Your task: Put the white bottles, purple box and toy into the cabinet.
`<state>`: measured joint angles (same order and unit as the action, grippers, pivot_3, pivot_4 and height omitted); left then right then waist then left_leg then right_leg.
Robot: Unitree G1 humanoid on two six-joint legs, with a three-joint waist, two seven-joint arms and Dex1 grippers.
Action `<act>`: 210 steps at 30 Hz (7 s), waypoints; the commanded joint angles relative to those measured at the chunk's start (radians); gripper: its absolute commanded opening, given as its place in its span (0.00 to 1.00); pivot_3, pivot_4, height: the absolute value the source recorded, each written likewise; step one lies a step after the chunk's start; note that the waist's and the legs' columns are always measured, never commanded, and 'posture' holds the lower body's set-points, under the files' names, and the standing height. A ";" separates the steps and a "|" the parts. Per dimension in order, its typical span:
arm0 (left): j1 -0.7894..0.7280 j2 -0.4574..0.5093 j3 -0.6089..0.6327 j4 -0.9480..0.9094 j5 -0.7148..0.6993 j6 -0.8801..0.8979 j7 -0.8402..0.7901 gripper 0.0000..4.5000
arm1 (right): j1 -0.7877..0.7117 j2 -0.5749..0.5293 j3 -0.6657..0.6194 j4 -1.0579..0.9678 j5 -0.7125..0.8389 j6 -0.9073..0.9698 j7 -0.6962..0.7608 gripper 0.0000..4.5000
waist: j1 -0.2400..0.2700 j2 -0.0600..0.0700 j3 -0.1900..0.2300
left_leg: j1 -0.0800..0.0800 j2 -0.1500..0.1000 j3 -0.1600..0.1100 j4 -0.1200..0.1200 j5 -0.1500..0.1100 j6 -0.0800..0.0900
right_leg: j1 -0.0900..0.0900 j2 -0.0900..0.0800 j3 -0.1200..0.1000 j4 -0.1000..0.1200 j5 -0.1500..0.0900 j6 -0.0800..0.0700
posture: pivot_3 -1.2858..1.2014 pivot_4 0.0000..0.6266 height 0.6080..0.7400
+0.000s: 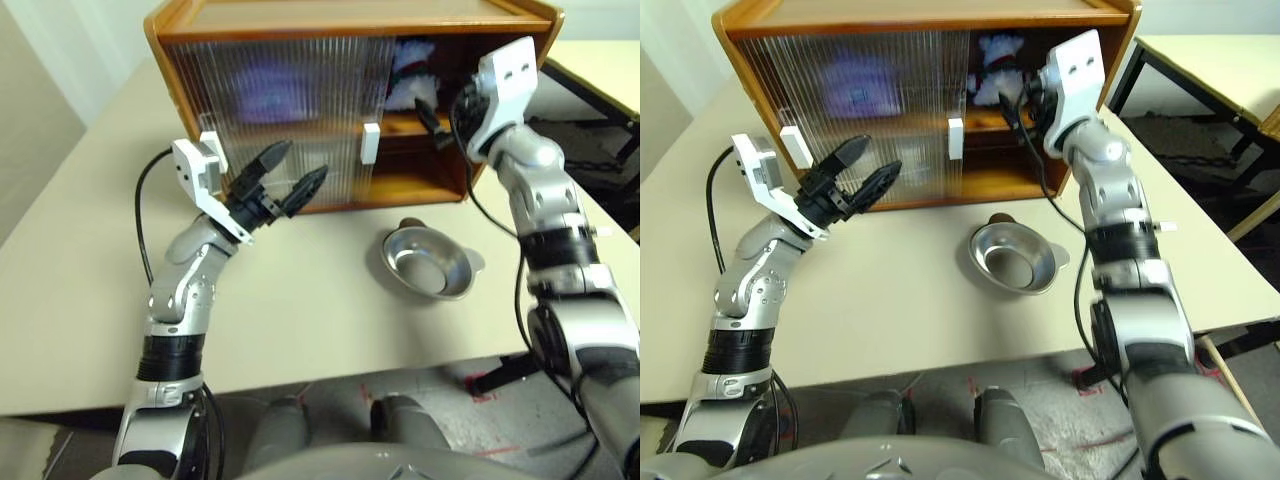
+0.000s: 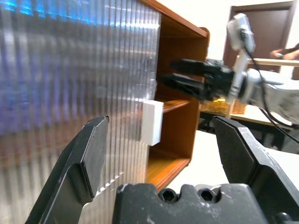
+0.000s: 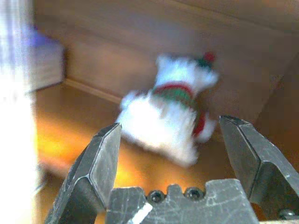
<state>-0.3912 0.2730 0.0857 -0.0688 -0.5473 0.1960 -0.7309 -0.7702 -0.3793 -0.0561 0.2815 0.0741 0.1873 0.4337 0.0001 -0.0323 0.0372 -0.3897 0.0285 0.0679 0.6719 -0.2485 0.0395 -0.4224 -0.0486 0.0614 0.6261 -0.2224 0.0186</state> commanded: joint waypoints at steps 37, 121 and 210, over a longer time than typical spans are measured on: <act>-0.020 0.013 -0.009 0.033 -0.001 0.008 -0.053 1.00 | 0.729 0.041 -0.534 -0.276 1.351 0.871 -0.227 1.00 | -0.065 0.000 0.000 | 0.004 0.001 -0.001 0.006 0.000 0.000 | 0.011 0.001 0.000 -0.004 -0.003 0.003 | 0.52 0.00 1.00; 0.079 0.078 0.061 -0.166 -0.016 0.076 0.054 1.00 | -0.017 0.129 -0.650 0.756 1.101 0.344 0.027 0.01 | 0.017 0.003 0.002 | 0.004 0.001 -0.002 0.002 0.000 0.001 | 0.011 0.001 -0.001 -0.008 -0.002 0.007 | 0.60 0.00 1.00; 0.019 0.049 0.009 -0.082 -0.027 0.043 0.033 1.00 | 0.329 0.319 -0.491 0.013 0.865 0.290 -0.085 0.99 | 0.037 0.006 -0.001 | 0.001 0.000 -0.001 -0.007 0.000 0.000 | 0.004 0.000 -0.001 -0.007 0.000 0.001 | 0.56 0.00 1.00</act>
<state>-0.3599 0.3177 0.0985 -0.1689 -0.5846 0.2499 -0.6852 -0.4627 -0.0539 -0.5951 0.4025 0.9476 0.4320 0.3263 0.0370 -0.0261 0.0364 -0.3884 0.0289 0.0668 0.6653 -0.2485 0.0397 -0.4193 -0.0483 0.0602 0.6197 -0.2224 0.0198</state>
